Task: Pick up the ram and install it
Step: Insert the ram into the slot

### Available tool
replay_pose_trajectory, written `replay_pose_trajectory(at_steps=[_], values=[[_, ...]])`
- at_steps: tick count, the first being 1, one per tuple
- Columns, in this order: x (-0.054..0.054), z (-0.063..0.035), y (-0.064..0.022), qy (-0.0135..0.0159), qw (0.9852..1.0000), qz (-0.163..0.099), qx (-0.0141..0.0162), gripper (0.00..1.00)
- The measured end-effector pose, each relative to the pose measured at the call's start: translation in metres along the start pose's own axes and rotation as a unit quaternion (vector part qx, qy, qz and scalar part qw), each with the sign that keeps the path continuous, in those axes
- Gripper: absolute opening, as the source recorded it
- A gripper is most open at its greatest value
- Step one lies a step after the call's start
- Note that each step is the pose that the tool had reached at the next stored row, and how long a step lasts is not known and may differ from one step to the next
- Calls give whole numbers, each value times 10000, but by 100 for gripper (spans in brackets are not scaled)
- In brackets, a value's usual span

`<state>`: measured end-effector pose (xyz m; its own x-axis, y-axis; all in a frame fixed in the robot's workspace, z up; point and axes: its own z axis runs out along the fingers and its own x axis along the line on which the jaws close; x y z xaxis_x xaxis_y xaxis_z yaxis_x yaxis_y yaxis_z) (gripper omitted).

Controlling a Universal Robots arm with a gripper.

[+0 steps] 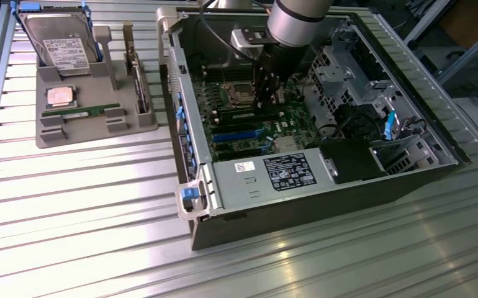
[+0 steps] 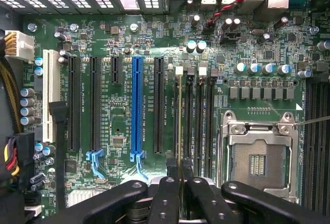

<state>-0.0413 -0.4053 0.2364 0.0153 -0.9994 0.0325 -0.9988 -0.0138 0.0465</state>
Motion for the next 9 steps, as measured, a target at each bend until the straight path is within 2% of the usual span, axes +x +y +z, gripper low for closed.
replay_pose_trajectory(at_steps=[9], values=[[3,24,-1,-2,10000,57,-3,12]])
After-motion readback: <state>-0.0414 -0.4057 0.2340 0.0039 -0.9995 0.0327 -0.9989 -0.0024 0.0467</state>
